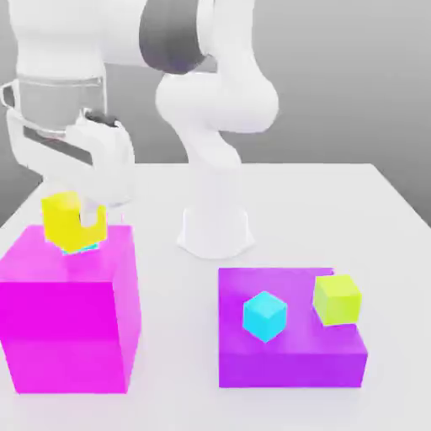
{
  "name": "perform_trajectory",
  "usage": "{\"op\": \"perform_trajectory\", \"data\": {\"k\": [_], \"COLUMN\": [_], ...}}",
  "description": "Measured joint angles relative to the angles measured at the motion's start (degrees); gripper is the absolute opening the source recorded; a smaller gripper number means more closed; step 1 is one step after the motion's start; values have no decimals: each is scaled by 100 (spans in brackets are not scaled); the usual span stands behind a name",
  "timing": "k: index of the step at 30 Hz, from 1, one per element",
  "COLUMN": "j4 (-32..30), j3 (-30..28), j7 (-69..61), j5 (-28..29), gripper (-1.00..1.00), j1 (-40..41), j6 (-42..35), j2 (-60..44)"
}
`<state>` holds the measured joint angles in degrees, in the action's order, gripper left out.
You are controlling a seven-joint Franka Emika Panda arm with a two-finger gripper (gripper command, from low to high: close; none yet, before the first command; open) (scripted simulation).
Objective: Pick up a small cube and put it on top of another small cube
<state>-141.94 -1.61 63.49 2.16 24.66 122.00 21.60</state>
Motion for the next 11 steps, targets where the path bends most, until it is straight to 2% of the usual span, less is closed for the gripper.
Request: {"op": "perform_trajectory", "data": {"k": [3,7,8,11], "j4": [-78,-605,-716,-716], "j3": [-191,-196,-195,-195], "j7": [-119,-83,-86,-87], "j5": [-61,-72,-75,-75], "gripper": [-100,-100,100,100], "j1": [163,212,220,220], "j6": [-590,77,252,252], "j2": [518,370,306,306]}}
